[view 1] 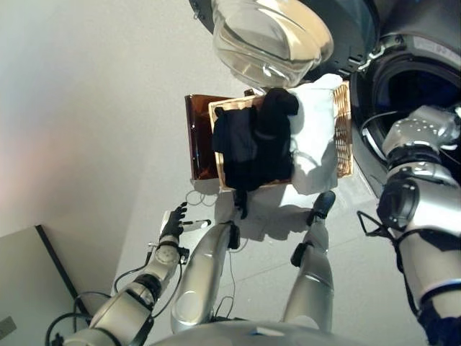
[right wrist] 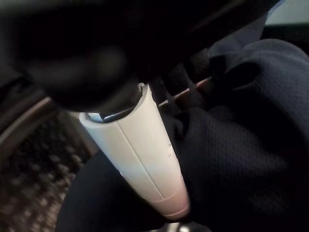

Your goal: Pick up the clothes and place them into the washing machine

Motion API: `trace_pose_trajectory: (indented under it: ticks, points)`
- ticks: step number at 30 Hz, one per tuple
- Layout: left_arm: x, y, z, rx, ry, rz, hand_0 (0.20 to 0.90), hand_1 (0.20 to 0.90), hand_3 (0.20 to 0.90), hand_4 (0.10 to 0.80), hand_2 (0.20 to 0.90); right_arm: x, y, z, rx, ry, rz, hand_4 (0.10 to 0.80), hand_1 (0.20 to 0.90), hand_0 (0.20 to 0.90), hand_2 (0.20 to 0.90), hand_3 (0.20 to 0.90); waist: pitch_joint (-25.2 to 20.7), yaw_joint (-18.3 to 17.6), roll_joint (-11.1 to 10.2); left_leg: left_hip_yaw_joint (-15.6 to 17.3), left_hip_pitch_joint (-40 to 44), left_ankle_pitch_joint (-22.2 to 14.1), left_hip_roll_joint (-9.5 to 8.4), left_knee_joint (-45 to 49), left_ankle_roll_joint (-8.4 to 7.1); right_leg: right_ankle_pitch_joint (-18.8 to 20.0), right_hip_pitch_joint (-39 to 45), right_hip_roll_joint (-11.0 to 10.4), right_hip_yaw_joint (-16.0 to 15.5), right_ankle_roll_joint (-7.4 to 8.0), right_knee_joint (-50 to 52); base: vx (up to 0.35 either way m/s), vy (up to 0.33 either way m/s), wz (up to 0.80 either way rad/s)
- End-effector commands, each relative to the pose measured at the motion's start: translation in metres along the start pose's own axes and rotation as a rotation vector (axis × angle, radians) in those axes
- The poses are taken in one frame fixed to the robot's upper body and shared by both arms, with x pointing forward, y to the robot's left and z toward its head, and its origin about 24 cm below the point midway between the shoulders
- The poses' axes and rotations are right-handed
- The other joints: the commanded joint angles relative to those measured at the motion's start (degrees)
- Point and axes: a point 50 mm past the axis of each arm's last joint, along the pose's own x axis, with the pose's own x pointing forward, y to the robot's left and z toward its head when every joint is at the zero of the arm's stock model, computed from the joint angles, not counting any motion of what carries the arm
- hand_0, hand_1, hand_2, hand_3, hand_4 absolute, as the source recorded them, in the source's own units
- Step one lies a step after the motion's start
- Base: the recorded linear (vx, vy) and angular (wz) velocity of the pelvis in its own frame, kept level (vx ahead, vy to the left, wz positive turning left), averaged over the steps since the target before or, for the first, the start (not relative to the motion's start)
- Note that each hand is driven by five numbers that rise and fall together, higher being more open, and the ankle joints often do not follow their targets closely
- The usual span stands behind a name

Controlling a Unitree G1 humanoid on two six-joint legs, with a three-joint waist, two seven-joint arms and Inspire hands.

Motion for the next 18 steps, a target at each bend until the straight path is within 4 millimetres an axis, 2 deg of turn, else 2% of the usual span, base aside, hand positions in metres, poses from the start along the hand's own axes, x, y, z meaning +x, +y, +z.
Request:
trace_pose_trajectory:
  ticks: [1, 10, 15, 16, 17, 18]
  points:
    - [-0.002, 0.005, -0.009, 0.0, 0.02, 0.028, 0.9, 0.9, 0.9, 0.8, 0.9, -0.009, 0.067, 0.05, 0.121, -0.18, 0.194, 0.3, 0.2, 0.2, 0.2, 0.2, -2.2, 0.6, 4.6, -4.3, 4.8, 4.4, 1.79, -11.8, -7.69, -1.9, 1.3, 1.7, 2.5, 1.16, 4.1, 0.023, 0.018, -0.04]
    - [0.001, 0.005, -0.001, -0.02, 0.005, 0.037, 0.9, 0.9, 0.9, 0.8, 0.9, -0.006, 0.073, 0.066, 0.183, -0.211, 0.148, 0.3, 0.2, 0.2, 0.2, 0.2, -2.7, 0.0, 5.1, -4.1, 3.9, 4.6, 1.96, -12.6, -7.83, -1.7, -0.5, 2.1, 3.6, 1.13, 3.7, 0.008, 0.007, -0.04]
    - [0.002, 0.006, 0.006, -0.033, -0.022, 0.04, 0.9, 0.9, 0.9, 0.8, 0.9, -0.014, 0.087, 0.068, 0.162, -0.219, 0.191, 0.3, 0.2, 0.2, 0.2, 0.2, -2.5, -0.2, 5.1, -3.9, 3.7, 4.8, 2.08, -13.1, -7.89, -1.7, -1.0, 2.4, 4.0, 1.02, 3.6, -0.007, -0.004, -0.01]
    - [0.002, 0.007, 0.007, -0.03, -0.03, 0.044, 0.9, 0.9, 0.9, 0.8, 0.9, -0.016, 0.093, 0.068, 0.1, -0.231, 0.229, 0.3, 0.2, 0.2, 0.2, 0.2, -2.3, -0.1, 4.9, -3.8, 3.6, 4.9, 2.07, -13.0, -7.9, -1.6, -1.0, 2.5, 4.2, 0.98, 3.6, -0.035, -0.017, -0.01]
    - [0.003, 0.008, 0.007, -0.029, -0.033, 0.047, 0.9, 0.9, 0.9, 0.8, 0.9, -0.016, 0.094, 0.068, 0.056, -0.237, 0.241, 0.49, 0.466, 0.466, 0.466, 0.466, -2.1, -0.1, 4.8, -3.8, 3.6, 5.0, 2.08, -13.0, -7.9, -1.5, -1.1, 2.6, 4.2, 0.98, 3.6, -0.045, -0.023, -0.01]
    - [0.003, 0.009, 0.007, -0.02, -0.033, 0.05, 0.9, 0.9, 0.9, 0.8, 0.9, -0.015, 0.094, 0.069, 0.036, -0.242, 0.232, 0.8, 0.9, 0.9, 0.9, 0.9, -2.0, -0.1, 4.8, -3.7, 3.6, 5.0, 2.12, -13.0, -7.9, -1.5, -1.1, 2.6, 4.2, 0.95, 3.6, -0.031, -0.018, 0.0]
